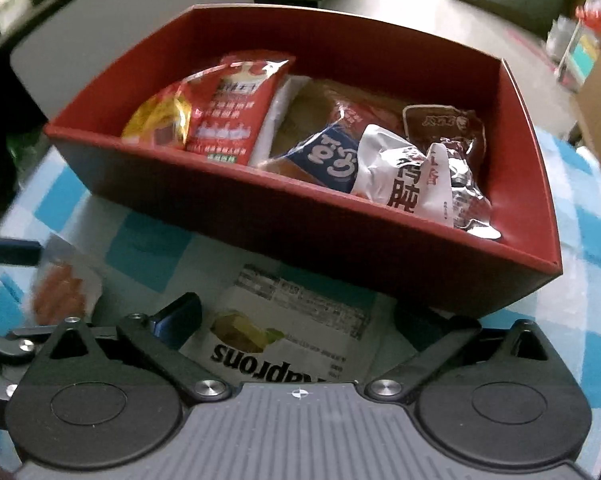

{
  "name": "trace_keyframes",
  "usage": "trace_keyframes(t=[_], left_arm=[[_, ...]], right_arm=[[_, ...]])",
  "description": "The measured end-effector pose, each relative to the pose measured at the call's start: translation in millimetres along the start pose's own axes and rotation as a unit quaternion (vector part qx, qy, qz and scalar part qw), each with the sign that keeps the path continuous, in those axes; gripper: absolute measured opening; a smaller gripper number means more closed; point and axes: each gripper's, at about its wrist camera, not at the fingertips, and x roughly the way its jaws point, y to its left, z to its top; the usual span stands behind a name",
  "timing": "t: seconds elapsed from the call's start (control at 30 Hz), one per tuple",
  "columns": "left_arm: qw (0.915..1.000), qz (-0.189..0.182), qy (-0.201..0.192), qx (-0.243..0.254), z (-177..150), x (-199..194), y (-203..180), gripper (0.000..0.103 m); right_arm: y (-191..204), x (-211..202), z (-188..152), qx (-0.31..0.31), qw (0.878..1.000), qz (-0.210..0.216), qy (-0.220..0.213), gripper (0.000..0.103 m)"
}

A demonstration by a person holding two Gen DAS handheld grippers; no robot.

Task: Organize snacks
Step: 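Grasp the Kaprons wafer pack with the right gripper, then grasp the three-sausage pack with the left gripper while the right lifts the Kaprons pack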

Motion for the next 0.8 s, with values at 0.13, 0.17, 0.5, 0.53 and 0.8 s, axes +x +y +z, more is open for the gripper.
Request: trace_keyframes(t=[0.13, 0.17, 0.5, 0.53, 0.8], left_arm=[[0.9999, 0.009, 0.001, 0.009, -4, -4, 3, 0.083], [0.9999, 0.008, 0.001, 0.006, -6, -5, 4, 0.083], [0.9993, -0.012, -0.023, -0.026, -17, -34, 13, 0.032], [0.9991, -0.022, -0.017, -0.03, -16, -35, 15, 0.028], [0.9968, -0.075, -0.022, 0.016, -23, -40, 6, 0.039]], right_arm=[[4, -11, -11, -0.025, 1.0, 0.005, 0.009, 0.096], [5, -16, -14, -0.026, 1.0, 0.008, 0.012, 0.093], [21, -54, -43, -0.045, 0.999, 0.02, 0.015, 0.079], [21, -59, -44, -0.043, 0.999, 0.023, 0.011, 0.079], [16, -70, -47, -0.031, 0.999, 0.031, -0.001, 0.079]])
